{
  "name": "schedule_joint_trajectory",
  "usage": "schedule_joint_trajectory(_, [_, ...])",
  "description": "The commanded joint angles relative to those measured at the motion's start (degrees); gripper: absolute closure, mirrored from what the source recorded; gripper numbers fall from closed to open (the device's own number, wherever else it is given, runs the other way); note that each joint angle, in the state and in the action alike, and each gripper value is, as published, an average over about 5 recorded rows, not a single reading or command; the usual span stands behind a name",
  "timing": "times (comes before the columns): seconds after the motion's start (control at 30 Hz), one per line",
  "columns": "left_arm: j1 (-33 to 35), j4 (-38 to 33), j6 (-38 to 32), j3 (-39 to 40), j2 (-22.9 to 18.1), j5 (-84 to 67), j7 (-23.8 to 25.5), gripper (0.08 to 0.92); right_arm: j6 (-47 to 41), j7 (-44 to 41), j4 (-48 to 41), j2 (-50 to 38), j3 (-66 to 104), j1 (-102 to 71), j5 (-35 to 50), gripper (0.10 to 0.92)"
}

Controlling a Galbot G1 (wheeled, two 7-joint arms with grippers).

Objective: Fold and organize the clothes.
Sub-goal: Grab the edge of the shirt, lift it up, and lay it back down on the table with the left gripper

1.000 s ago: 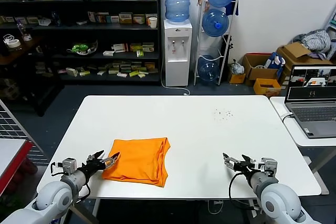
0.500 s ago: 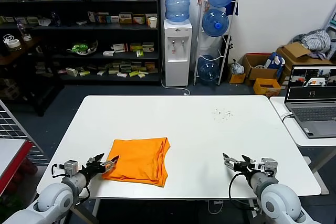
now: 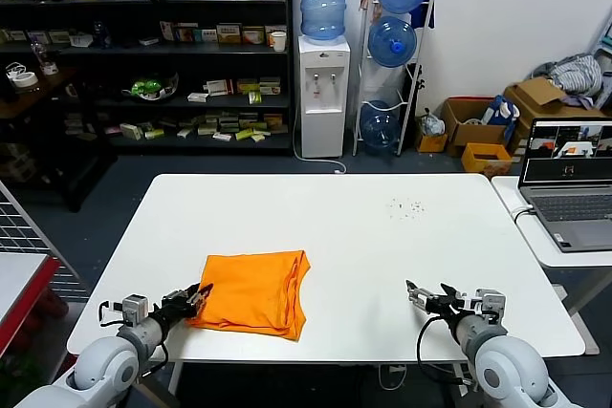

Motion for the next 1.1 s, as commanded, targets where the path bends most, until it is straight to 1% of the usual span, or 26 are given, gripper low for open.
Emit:
schedule_joint_trajectory(0.03, [0.19,-1.36,0.26,-0.14,-0.06,-0.03,-0.39,0.744,0.09,0.03,0.10,0.01,0.07,-0.05,-0.02,0.203])
schedule_joint_trajectory(0.17, [0.51,-3.24,0.29,-0.77,-0.26,-0.27,-1.44,0.855,0.20,0.01,0.03,0.16,0.11,-0.05,-0.06,0.203])
schedule_joint_trajectory(0.27, [1.08,-6.00,0.73,-1.89,-0.49,0.65,-3.27,0.900,0.34,-0.06,-0.08,0.28,0.14,-0.04,-0.12,0.203])
schedule_joint_trajectory(0.4, [2.88,-12.50,3.88,-4.82,-1.10,3.31,-7.86,0.906,0.63,-0.29,-0.50,0.48,0.19,0.26,-0.20,0.203])
schedule_joint_trajectory(0.53, [6.33,-19.16,8.71,-10.30,-1.81,4.73,-13.43,0.906,0.94,-0.76,-1.04,0.84,0.07,0.74,-0.35,0.203])
schedule_joint_trajectory(0.6, [8.27,-21.43,10.22,-13.06,-1.61,5.78,-14.68,0.906,1.16,-1.09,-1.20,0.97,-0.11,1.01,-0.51,0.203])
schedule_joint_trajectory(0.67, [10.20,-22.76,10.78,-15.66,-0.98,7.28,-14.84,0.906,1.42,-1.51,-1.27,1.01,-0.30,1.33,-0.81,0.203])
schedule_joint_trajectory(0.87, [14.99,-21.63,11.16,-23.06,2.11,10.19,-13.67,0.906,2.53,-3.11,-0.20,0.76,0.08,2.06,-3.34,0.203])
schedule_joint_trajectory(0.97, [16.50,-19.55,10.77,-26.09,4.23,11.12,-12.45,0.906,3.27,-3.87,1.10,0.42,1.11,1.86,-5.21,0.203])
schedule_joint_trajectory(1.1, [16.77,-15.09,9.43,-28.78,8.46,10.92,-10.11,0.906,3.81,-4.42,3.37,-0.15,2.86,0.83,-6.25,0.203])
